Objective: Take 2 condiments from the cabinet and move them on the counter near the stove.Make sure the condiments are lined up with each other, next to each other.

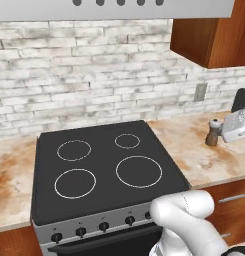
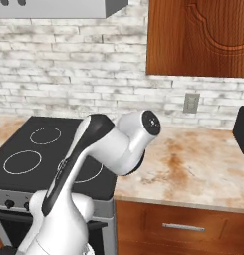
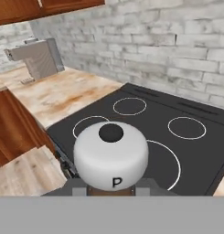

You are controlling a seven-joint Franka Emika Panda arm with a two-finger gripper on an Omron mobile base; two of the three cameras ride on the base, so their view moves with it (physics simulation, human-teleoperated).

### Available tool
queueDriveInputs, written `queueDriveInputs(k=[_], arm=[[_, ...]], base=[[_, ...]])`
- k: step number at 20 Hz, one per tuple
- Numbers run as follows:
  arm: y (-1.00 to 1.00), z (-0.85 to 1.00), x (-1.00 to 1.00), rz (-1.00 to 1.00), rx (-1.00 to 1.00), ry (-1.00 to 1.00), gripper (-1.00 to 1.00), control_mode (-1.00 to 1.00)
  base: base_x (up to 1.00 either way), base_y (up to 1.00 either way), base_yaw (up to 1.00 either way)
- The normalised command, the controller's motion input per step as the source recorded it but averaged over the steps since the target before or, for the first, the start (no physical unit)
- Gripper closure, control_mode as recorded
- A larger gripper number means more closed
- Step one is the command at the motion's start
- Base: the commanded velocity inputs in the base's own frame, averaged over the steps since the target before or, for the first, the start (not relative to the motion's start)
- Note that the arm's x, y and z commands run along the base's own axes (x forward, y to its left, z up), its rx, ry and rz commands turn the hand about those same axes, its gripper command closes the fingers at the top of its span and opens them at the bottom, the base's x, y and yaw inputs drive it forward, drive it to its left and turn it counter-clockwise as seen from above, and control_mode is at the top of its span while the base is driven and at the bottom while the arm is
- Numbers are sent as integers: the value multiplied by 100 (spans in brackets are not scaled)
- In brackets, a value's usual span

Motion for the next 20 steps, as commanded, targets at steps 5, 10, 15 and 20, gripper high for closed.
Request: queueDriveInputs(k=[5,10,15,20], arm=[[-28,-61,27,22,-1,0,100,-100],[-7,-57,17,16,-2,0,100,-100],[-1,-56,27,8,-1,-3,100,-100],[0,-37,14,7,0,-1,100,-100]], base=[[0,0,0],[0,0,0],[0,0,0],[0,0,0]])
